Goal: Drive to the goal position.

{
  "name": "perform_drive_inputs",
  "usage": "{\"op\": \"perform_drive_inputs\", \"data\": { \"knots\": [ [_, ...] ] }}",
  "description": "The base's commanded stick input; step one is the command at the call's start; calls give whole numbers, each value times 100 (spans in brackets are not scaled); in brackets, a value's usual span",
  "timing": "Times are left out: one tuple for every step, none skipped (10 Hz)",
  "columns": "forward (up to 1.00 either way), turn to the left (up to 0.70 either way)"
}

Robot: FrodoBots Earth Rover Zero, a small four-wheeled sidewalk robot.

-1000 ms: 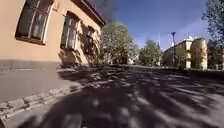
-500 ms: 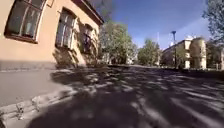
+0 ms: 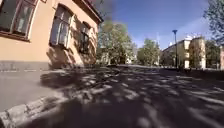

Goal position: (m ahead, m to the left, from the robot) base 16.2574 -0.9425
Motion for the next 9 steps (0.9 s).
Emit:
{"op": "perform_drive_inputs", "data": {
  "knots": [
    [70,0],
    [70,0],
    [70,0],
    [70,-10],
    [70,-26],
    [70,-35],
    [70,-35],
    [70,-35],
    [70,-35]
  ]
}}
